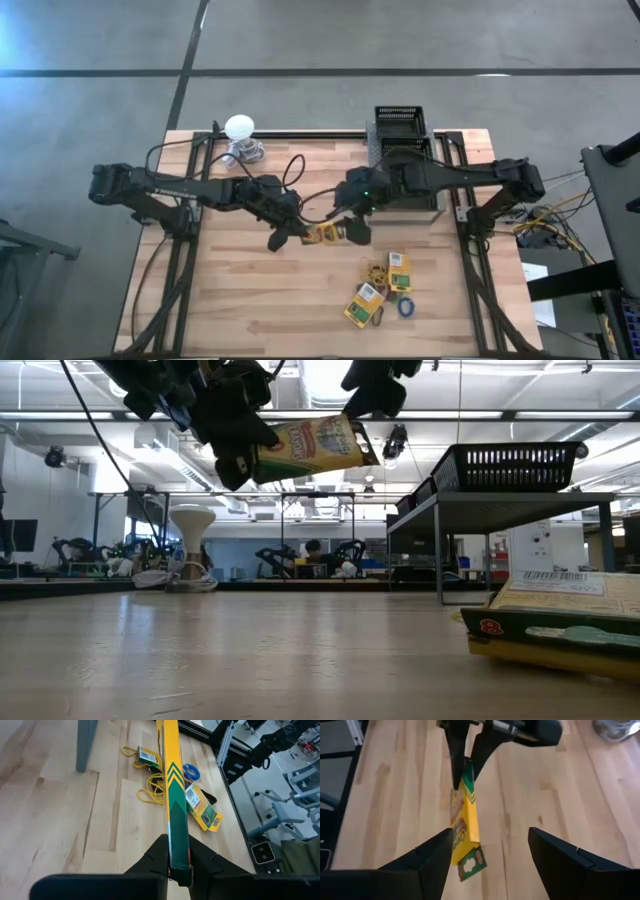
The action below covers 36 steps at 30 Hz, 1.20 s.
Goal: Pick & Place Office Desk Supplies
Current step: Put the crayon box into the top black bin on the shelf
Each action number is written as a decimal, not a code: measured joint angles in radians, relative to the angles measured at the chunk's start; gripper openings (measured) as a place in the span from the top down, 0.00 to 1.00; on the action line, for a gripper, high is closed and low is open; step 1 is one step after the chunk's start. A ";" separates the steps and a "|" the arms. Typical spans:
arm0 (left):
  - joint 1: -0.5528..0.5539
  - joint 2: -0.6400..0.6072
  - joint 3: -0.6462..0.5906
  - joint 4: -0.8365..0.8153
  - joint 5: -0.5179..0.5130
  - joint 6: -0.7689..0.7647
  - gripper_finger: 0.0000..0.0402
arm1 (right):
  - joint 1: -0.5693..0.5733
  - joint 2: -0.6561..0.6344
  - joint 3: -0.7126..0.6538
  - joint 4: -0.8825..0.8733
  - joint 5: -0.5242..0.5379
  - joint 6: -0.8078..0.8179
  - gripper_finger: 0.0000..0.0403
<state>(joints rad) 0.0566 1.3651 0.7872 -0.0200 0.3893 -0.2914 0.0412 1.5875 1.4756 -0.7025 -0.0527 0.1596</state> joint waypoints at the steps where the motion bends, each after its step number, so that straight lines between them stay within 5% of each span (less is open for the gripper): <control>1: 0.000 0.000 0.000 0.000 0.000 0.003 0.90 | -0.002 -0.002 -0.002 0.003 0.001 0.001 0.39; 6: 0.000 0.000 -0.002 0.000 -0.003 0.022 0.90 | 0.027 -0.022 -0.038 0.004 0.019 0.037 0.40; 12: 0.000 0.000 -0.002 0.025 0.019 0.047 0.90 | 0.190 -0.069 -0.147 0.024 0.261 0.096 0.41; 16: -0.001 0.000 -0.002 0.057 0.090 0.054 0.90 | 0.266 -0.143 -0.329 0.190 0.324 0.219 0.42; 25: 0.000 0.000 -0.002 0.109 0.101 0.057 0.90 | 0.261 -0.259 -0.701 0.900 0.279 0.339 0.45; 36: 0.000 0.069 0.026 0.159 0.105 0.033 0.90 | 0.157 -0.187 -0.690 1.050 0.098 0.339 0.48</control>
<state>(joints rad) 0.0570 1.4345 0.8135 0.1386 0.4942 -0.2584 0.1980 1.4005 0.7855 0.3471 0.0455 0.4983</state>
